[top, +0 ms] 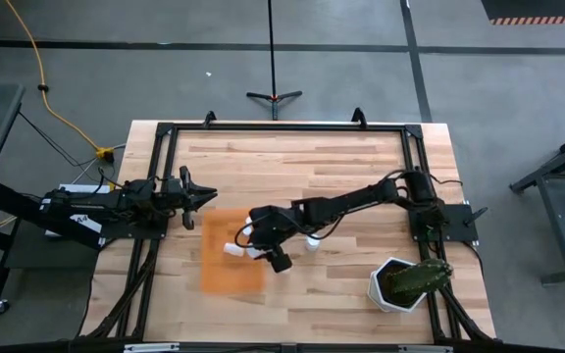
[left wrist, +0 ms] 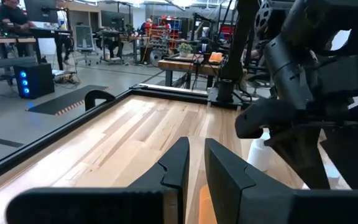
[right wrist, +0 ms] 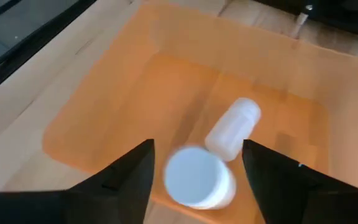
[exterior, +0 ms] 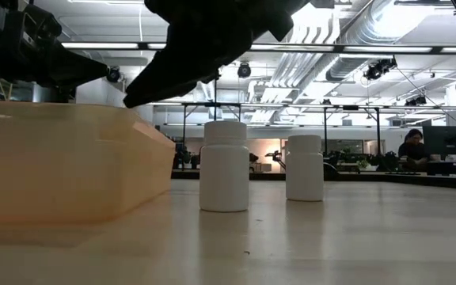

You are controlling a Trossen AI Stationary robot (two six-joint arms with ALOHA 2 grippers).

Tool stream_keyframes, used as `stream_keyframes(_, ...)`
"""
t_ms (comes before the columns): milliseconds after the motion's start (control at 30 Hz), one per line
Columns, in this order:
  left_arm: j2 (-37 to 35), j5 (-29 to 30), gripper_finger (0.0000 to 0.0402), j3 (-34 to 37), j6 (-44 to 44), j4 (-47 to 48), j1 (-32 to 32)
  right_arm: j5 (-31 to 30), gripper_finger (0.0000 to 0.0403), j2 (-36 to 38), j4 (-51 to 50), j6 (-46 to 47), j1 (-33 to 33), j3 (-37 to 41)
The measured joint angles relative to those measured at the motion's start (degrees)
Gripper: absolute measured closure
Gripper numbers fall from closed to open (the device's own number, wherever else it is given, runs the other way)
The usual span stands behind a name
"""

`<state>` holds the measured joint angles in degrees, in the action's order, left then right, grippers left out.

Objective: Pick and place pill bottles into a basket
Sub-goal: Put the top white pill bottle into the orange bin

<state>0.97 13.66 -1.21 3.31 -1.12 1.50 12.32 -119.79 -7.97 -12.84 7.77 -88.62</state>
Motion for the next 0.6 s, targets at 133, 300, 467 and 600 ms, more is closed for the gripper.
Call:
stream_keyframes(133,0.0,0.0,0.0314,0.0,0.0,0.0,0.0,0.0,0.0154,0.0,-0.7,0.7,-0.3,0.0)
stream_keyframes(300,0.0,-0.1,0.0314,0.0,0.0,0.0,0.0,-0.3,0.0152,3.4,-6.8,2.5,-1.6,0.0)
stream_keyframes(467,0.0,-0.5,0.0314,0.0,0.0,0.0,0.0,-0.9,0.0152,8.7,-22.1,5.5,-2.1,0.1)
stream_keyframes(600,0.0,-1.1,0.0314,0.0,0.0,0.0,0.0,-6.1,0.0152,11.4,-34.8,8.8,-0.7,3.0)
